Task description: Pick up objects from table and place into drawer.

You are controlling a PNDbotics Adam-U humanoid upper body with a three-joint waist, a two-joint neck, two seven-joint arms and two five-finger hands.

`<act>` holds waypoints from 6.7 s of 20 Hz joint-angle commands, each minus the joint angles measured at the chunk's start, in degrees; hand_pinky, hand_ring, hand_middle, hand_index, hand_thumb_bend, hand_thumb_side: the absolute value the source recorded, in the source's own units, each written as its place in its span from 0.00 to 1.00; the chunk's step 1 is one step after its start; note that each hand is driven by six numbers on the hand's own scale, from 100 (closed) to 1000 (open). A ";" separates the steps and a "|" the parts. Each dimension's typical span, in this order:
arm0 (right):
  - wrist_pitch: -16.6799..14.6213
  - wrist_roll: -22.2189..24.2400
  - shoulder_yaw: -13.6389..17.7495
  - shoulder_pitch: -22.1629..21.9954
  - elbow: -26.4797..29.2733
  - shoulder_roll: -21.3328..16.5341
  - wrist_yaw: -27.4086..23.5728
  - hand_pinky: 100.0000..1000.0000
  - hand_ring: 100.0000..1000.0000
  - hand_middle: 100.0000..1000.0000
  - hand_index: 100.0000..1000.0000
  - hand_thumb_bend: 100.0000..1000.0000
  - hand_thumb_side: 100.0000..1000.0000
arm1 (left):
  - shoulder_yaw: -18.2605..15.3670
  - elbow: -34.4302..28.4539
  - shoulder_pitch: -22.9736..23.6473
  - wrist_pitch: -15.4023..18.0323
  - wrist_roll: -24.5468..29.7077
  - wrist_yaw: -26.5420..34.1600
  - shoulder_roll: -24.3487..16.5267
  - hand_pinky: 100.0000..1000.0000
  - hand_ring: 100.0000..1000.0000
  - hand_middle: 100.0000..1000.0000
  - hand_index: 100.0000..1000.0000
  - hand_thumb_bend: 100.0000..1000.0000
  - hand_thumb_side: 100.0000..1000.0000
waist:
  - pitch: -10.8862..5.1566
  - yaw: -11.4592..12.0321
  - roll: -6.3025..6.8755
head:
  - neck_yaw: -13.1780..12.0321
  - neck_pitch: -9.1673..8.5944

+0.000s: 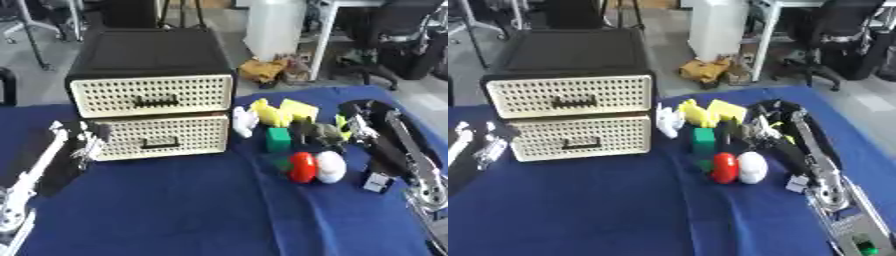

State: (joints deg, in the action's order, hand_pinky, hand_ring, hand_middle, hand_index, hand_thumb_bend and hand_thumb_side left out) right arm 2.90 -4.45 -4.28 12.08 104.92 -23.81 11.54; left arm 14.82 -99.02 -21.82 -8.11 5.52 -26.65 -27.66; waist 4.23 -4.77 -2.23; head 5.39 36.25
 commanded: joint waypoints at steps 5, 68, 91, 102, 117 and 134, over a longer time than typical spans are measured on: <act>-0.16 -0.06 0.15 0.97 1.13 -1.02 -0.31 0.37 0.50 0.58 0.70 0.00 0.72 | 3.77 3.14 -4.31 1.79 4.17 -6.16 -3.57 0.00 0.00 0.02 0.69 0.12 1.00 | -0.56 -0.51 0.16 | -0.51 0.19; -0.33 0.70 -0.70 2.22 1.51 -0.30 -0.55 0.37 0.50 0.58 0.70 0.00 0.73 | 2.94 38.05 -19.54 4.75 -3.61 -43.35 12.96 0.00 0.00 0.00 0.74 0.23 1.00 | 0.76 -3.43 -0.25 | -2.56 0.16; -0.40 0.56 -0.40 1.96 1.33 -0.34 -0.42 0.37 0.50 0.58 0.70 0.00 0.73 | 4.15 32.53 -15.99 4.84 2.11 -39.43 11.95 0.00 0.00 0.00 0.52 0.36 1.00 | 0.65 -2.72 -0.18 | -1.91 0.26; -0.40 0.45 -0.27 1.73 1.28 -0.49 -0.38 0.37 0.50 0.58 0.70 0.00 0.72 | 7.94 21.81 -12.42 5.50 9.42 -33.83 10.95 0.00 0.00 0.00 0.57 0.33 1.00 | 0.29 -2.46 -0.04 | -1.47 0.26; -0.44 0.36 -0.16 1.54 1.20 -0.70 -0.32 0.37 0.50 0.58 0.70 0.00 0.72 | 11.40 9.06 -6.69 5.83 17.91 -26.63 7.33 0.00 0.00 0.00 0.58 0.30 1.00 | -0.07 -2.03 0.22 | -1.09 0.47; -0.43 0.32 -0.10 1.37 1.17 -0.82 -0.28 0.37 0.50 0.58 0.70 0.00 0.73 | 11.88 0.51 -2.74 4.41 22.03 -21.73 5.68 0.00 0.00 0.00 0.60 0.28 1.00 | -0.32 -1.82 0.37 | -0.79 0.68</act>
State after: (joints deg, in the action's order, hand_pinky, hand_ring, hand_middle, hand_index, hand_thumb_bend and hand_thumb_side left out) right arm 2.57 -4.07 -4.96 13.04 105.29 -23.46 11.26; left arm 25.91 -96.78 -24.11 -4.03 27.08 -49.65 -21.80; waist 4.54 -6.44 -1.91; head 4.45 36.72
